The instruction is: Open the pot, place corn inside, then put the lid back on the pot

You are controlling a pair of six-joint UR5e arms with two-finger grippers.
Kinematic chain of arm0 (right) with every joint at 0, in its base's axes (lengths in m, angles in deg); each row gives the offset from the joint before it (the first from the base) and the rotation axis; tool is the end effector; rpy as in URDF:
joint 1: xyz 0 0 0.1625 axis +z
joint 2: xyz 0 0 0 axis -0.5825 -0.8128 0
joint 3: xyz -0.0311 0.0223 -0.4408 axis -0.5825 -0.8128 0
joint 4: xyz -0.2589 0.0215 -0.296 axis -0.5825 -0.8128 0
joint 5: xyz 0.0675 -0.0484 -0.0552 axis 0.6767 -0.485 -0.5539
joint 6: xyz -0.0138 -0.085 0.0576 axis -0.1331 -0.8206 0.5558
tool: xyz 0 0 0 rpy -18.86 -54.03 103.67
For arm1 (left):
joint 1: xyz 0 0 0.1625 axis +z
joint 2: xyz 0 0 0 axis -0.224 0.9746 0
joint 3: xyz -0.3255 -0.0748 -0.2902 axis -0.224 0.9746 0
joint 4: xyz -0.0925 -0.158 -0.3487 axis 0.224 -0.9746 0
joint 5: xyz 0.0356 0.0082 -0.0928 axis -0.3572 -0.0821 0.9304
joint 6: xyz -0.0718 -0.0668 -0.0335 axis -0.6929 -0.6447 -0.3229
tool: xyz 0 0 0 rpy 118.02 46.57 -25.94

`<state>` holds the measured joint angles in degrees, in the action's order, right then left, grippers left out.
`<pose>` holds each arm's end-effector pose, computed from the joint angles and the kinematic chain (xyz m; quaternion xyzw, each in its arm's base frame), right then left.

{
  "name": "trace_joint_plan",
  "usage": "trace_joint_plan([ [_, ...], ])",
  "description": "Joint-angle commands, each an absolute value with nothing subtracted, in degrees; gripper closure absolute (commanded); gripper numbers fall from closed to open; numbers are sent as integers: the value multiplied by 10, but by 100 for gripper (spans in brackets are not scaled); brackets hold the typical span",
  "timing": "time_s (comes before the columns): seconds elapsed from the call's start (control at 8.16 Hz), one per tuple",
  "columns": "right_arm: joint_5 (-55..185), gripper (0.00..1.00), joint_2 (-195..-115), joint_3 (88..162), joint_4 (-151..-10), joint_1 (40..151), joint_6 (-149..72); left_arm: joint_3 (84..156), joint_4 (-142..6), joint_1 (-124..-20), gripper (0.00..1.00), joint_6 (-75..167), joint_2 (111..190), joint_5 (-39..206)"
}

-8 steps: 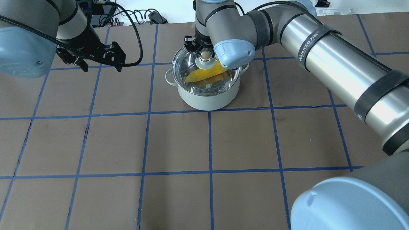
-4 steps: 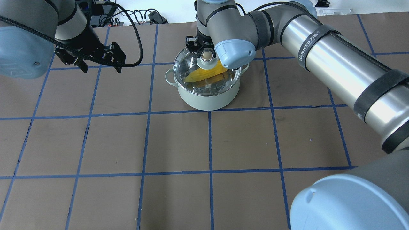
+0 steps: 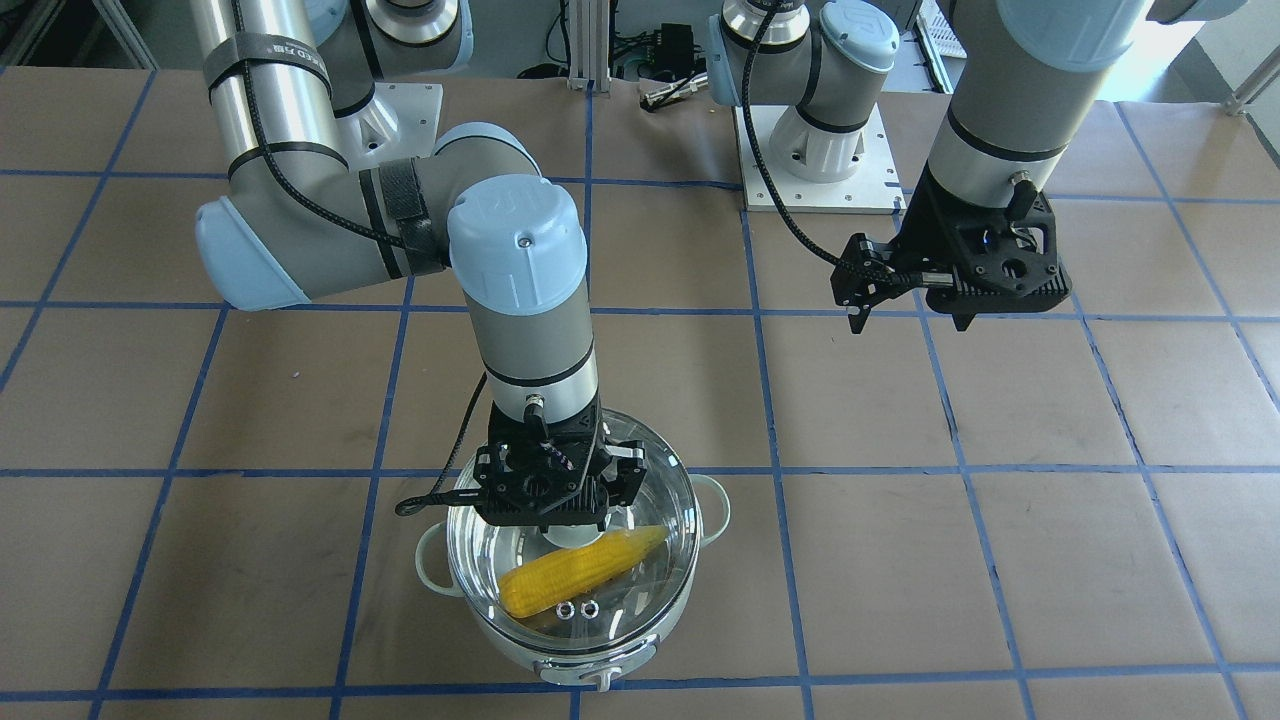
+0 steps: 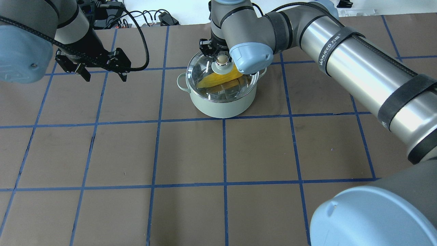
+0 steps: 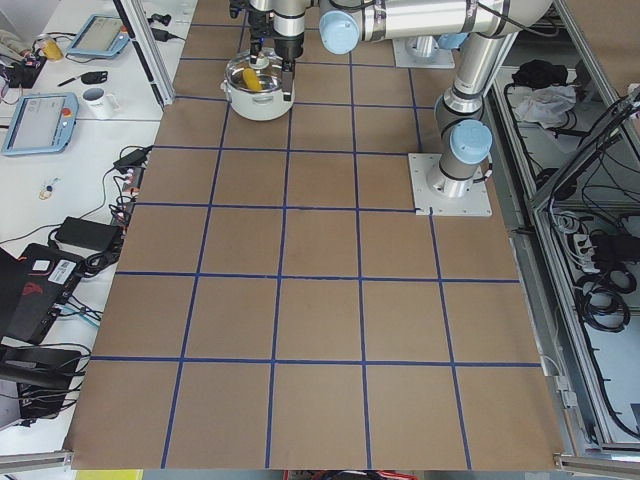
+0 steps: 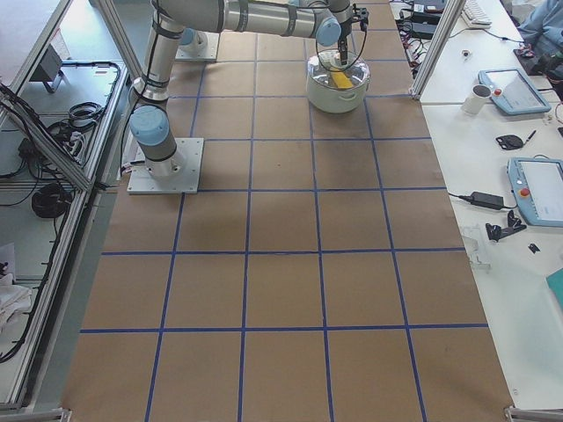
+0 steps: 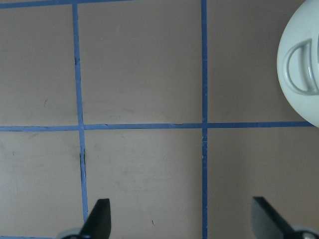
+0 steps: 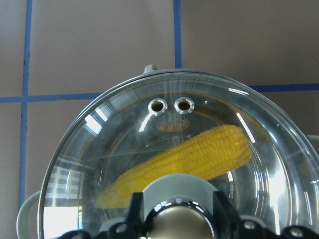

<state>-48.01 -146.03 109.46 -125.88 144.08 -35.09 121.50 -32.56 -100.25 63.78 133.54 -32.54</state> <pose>0.3465 -0.6165 0.3726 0.0124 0.9901 -0.1319 0.0468 -0.1020 -0.5009 0.4769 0.0023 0.9987 -0.0321 0.0392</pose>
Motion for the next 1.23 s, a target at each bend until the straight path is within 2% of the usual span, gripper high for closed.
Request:
trace_joint_plan([
  [0.0, -479, 75, -1460, 1095, -1270, 1441, -350, 1215, -328, -1001, 0, 642, 1335, -327],
  [1.1, -479, 74, -1457, 1102, -1282, 1441, -342, 1215, -329, -1003, 0, 588, 1310, -251],
])
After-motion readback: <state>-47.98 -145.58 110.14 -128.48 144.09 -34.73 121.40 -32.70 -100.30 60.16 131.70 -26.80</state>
